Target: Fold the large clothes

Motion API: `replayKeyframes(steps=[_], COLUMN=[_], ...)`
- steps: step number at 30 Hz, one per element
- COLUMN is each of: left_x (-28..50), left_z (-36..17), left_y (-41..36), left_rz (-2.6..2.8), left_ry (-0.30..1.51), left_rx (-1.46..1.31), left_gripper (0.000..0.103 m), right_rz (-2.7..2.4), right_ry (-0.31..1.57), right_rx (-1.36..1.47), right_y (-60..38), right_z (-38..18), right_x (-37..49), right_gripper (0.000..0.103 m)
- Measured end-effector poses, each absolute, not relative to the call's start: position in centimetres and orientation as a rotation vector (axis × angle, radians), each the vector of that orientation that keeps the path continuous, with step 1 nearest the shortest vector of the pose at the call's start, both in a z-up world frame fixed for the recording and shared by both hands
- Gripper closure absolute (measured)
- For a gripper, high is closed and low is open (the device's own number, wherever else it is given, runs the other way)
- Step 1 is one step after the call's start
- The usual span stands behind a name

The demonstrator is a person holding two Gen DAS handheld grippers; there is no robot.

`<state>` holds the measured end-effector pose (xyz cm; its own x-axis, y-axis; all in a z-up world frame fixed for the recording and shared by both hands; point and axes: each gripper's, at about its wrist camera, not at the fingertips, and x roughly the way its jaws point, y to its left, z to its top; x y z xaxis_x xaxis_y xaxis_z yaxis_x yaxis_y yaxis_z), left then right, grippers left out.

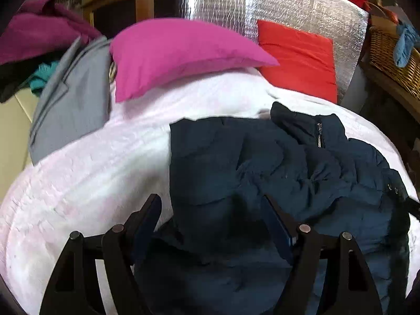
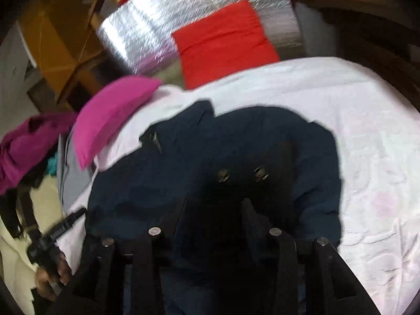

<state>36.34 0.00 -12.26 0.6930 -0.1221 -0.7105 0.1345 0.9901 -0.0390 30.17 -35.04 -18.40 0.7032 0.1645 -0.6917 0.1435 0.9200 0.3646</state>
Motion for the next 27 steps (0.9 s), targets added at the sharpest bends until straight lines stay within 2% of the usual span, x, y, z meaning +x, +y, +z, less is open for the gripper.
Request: replayKeyframes(steps=[4,8,16,23,27], left_x=[36.1,36.1,35.9,36.1,36.8], left_z=[-12.0,-11.9,-12.1,-13.6,-15.4], left_y=[-0.6,-0.7,-1.2,-2.2,-2.4], left_rz=[-0.132,-0.126,-0.12,-0.098,-0.09], left_ry=[0.761,0.757,0.75,0.791,0.866], left_rx=[0.058,0.066,0.088,0.149,0.179], left_gripper=[0.025,0.025,0.025,0.025,0.025], right_rz=[0.031,0.036,0.137,0.128,0.141], right_ry=[0.985,0.983,0.795,0.953,0.968], right_rx=[0.368,0.377,0.399,0.383,0.413], right_y=[-34.1,-34.4,-33.3,-30.9,-31.2], right_z=[-22.3,-21.7,-18.3,-21.9,-21.9], right_x=[31.6,31.3,30.1,32.4,32.8], right_gripper=[0.06,0.059,0.059,0.058,0.058])
